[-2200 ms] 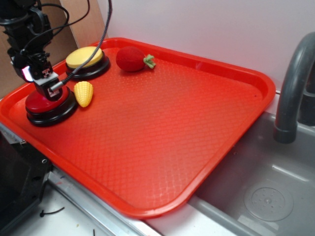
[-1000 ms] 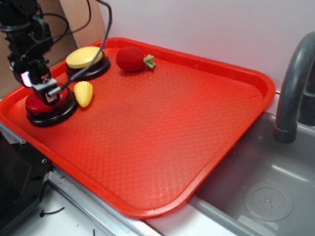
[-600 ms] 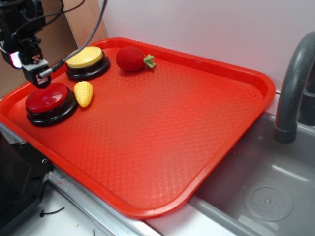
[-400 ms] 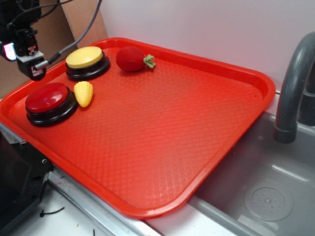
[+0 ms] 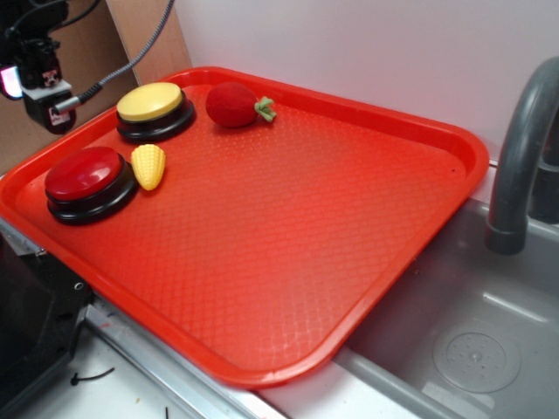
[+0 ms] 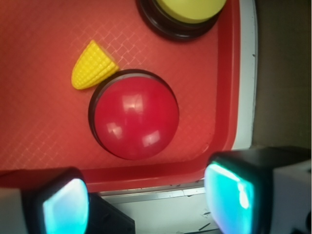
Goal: Push the red button.
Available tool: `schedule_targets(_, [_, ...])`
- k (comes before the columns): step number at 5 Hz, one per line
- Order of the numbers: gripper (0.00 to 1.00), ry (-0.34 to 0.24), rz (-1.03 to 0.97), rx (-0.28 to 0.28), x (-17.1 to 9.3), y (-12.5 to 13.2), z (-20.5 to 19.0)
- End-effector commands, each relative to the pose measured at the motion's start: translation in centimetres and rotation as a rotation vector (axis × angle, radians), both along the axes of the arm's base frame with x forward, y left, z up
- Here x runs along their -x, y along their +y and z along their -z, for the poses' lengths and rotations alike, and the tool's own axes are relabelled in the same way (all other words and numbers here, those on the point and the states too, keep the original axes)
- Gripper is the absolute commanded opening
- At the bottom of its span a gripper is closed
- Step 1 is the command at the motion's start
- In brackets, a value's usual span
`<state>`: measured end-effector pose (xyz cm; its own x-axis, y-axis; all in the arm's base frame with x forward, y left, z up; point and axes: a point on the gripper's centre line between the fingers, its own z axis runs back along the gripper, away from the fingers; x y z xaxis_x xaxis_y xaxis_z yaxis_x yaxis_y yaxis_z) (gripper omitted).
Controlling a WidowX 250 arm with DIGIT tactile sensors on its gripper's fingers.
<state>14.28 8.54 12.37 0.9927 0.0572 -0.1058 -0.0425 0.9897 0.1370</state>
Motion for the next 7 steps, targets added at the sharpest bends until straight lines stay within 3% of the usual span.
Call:
schedule_targets(1, [1.00, -0.040, -0.009, -0.028, -0.7, 0.4, -2.2])
schedule_targets(4, [1.00, -0.072, -0.009, -0.005, -0.5, 0.5, -3.4])
schedule_targets(7, [1.00, -0.063, -0.006, -0.054, -0.5, 0.0, -4.8])
